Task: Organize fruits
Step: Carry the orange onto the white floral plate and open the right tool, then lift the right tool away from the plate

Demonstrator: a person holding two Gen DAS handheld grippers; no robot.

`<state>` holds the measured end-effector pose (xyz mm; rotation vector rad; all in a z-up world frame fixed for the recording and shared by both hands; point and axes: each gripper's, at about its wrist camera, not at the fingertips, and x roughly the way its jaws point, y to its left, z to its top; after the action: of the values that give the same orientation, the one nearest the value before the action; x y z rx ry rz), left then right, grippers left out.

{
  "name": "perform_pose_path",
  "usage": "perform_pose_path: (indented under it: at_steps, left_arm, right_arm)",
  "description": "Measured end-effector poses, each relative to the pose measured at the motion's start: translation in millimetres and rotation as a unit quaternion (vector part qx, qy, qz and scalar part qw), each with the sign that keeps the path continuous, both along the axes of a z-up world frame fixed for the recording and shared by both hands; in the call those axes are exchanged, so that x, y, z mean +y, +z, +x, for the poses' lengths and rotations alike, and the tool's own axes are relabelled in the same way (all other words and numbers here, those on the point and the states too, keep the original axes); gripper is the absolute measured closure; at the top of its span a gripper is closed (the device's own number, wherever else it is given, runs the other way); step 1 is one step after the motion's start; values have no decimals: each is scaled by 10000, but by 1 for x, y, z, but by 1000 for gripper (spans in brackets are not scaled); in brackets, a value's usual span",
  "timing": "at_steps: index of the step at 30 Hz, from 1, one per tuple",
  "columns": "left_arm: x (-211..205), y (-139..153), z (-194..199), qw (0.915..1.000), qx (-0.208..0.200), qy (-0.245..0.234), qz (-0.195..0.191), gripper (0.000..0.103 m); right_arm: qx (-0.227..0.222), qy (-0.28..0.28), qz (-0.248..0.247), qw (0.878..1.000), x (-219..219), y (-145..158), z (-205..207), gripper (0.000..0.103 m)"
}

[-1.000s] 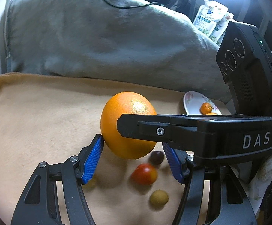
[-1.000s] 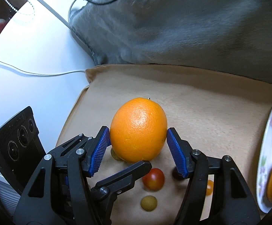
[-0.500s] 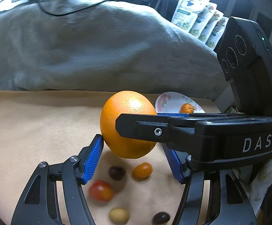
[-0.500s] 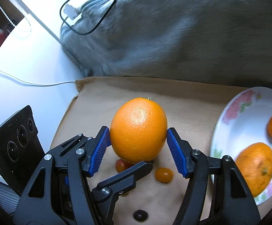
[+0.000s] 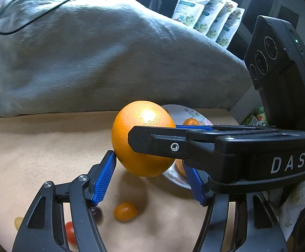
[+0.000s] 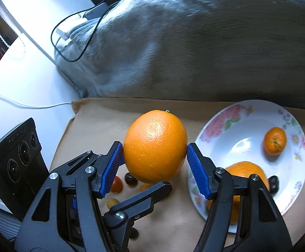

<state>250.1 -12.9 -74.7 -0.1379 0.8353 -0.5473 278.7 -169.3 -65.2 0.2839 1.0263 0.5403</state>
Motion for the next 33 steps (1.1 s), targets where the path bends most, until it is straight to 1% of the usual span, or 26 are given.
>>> perform_pose_path:
  at_steps: [8,13,21,24,27,33]
  left_arm:
    - [-19,-4,10,9999,71,-108,40,39]
    - [-15,-9,12,9998,168,-123,-14,39]
    - [-32,-11,20,9992,285,-245,-103,39]
    - [-37,-9,19,9991,244,-310,-166,42]
    - [-38,-2,16,9991,154,-339,-185,42]
    - [-34,7,8,9991,66,-337,-228,42]
  right_arm:
    - [46,-155,-34,9999,-11,-5,8,37]
    - [67,-215,-53,9997,-18,-9,12,37]
    - [-15,-473,-27,9989,-35,-6,18,37]
    - [-153,-522,48,9985,-43,1,18,37]
    - [-373,-561,-64,9977,-45,13,14,37]
    - [-619,-649,-128,9959,-47,29,5,36]
